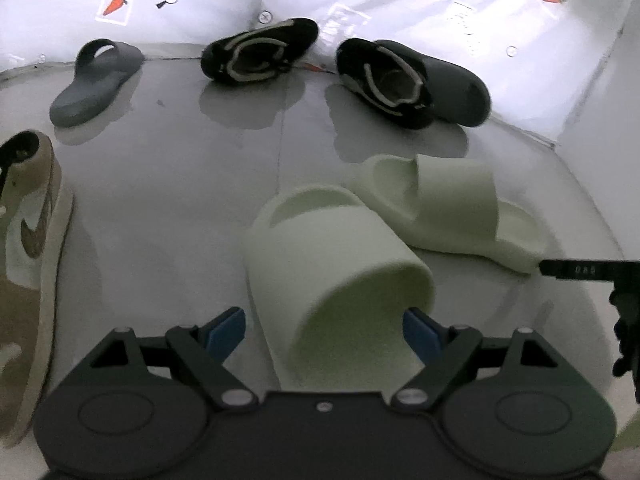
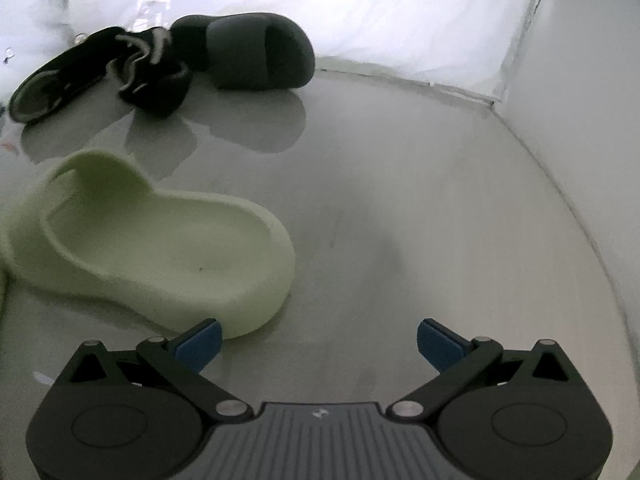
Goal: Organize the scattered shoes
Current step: 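Move the right tool to another pale green slide and grasp its strap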
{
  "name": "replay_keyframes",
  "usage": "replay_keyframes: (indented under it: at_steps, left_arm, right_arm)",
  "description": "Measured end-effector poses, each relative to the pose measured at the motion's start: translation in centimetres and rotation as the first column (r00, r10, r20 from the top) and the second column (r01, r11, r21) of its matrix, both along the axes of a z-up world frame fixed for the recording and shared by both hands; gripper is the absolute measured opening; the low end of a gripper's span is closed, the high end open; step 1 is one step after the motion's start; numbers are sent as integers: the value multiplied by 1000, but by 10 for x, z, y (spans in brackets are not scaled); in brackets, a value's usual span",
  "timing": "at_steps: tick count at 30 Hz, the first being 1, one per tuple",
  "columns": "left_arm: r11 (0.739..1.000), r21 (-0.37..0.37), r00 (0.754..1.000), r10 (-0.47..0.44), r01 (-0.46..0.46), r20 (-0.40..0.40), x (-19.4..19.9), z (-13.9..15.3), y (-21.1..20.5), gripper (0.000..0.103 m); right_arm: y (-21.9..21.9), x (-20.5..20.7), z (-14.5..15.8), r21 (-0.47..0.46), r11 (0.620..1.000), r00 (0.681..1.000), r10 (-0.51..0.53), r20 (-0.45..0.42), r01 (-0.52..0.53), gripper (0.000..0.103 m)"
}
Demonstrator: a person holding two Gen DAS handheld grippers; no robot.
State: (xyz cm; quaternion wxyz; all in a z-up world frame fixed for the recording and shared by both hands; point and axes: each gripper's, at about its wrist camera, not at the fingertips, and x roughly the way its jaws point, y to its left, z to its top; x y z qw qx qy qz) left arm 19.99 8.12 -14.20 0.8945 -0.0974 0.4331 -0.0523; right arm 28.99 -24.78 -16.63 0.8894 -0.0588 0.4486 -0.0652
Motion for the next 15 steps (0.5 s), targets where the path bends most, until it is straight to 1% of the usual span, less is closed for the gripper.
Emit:
replay_keyframes:
  at_steps: [2, 4, 9, 12, 15]
  left_arm:
    - [1000, 3, 1000, 13, -13, 3, 11, 1, 6, 86]
    - [1000, 12, 1000, -1, 1, -7, 23, 1, 9, 86]
    - [996, 78, 999, -44, 45, -14, 56, 1, 4, 86]
    - [994, 79, 997, -72, 72, 8, 71, -1, 5, 86]
    - [997, 59, 998, -54, 53, 13, 85, -3, 12, 86]
  right_arm:
    - [0, 18, -2, 12, 1000, 1000, -14, 9, 14, 103]
    - [-1, 41, -4, 26, 999, 999, -30, 20, 29, 103]
    - [8, 86, -5, 26, 999, 998, -41, 43, 40, 103]
    - [18, 85, 4, 56, 997, 995, -60, 85, 56, 103]
    - [36, 62, 22, 154, 983, 978, -128, 167, 102, 103]
